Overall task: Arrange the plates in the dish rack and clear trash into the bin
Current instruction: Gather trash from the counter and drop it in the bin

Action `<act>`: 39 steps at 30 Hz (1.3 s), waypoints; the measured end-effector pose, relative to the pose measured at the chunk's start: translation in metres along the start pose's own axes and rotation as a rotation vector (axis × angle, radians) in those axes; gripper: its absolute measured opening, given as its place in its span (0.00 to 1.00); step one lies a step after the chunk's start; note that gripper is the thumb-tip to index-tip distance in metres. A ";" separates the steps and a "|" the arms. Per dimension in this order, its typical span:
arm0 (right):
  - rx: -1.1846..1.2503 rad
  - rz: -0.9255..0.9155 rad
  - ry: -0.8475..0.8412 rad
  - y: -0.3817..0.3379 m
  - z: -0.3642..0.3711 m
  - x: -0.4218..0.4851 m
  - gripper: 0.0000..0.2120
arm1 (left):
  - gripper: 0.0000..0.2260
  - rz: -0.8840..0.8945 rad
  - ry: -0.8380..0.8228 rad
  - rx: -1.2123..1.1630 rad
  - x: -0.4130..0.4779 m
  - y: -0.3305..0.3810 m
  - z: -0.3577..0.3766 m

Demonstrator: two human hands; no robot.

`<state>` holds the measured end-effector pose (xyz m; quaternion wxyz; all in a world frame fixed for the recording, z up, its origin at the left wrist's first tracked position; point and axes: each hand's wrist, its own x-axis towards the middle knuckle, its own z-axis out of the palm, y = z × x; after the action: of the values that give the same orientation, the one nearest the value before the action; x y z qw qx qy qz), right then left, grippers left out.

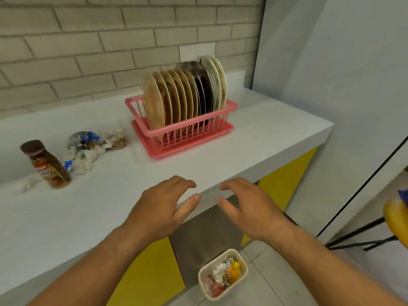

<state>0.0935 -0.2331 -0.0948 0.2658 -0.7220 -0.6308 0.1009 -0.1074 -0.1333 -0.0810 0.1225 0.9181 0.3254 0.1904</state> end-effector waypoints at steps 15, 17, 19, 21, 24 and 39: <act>0.051 -0.029 -0.130 -0.027 0.061 0.070 0.15 | 0.21 -0.137 0.128 -0.024 0.005 -0.073 -0.017; 0.039 -0.037 -0.142 -0.036 0.071 0.076 0.16 | 0.21 -0.136 0.148 -0.050 0.004 -0.086 -0.018; 0.042 -0.045 -0.152 -0.051 0.082 0.085 0.16 | 0.20 -0.128 0.148 -0.072 -0.001 -0.103 -0.019; 0.048 -0.055 -0.147 -0.068 0.095 0.096 0.16 | 0.18 -0.117 0.150 -0.087 -0.008 -0.125 -0.024; 0.062 -0.049 -0.128 -0.099 0.116 0.114 0.15 | 0.17 -0.102 0.169 -0.099 -0.019 -0.165 -0.043; 0.350 -0.064 -0.102 -0.273 0.226 0.222 0.26 | 0.09 -0.412 0.805 -0.125 -0.048 -0.341 -0.137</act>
<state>-0.2089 0.0563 -0.1027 0.3580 -0.6381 -0.6390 0.2373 -0.3891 0.1082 -0.0898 0.0769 0.6780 0.5108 0.5230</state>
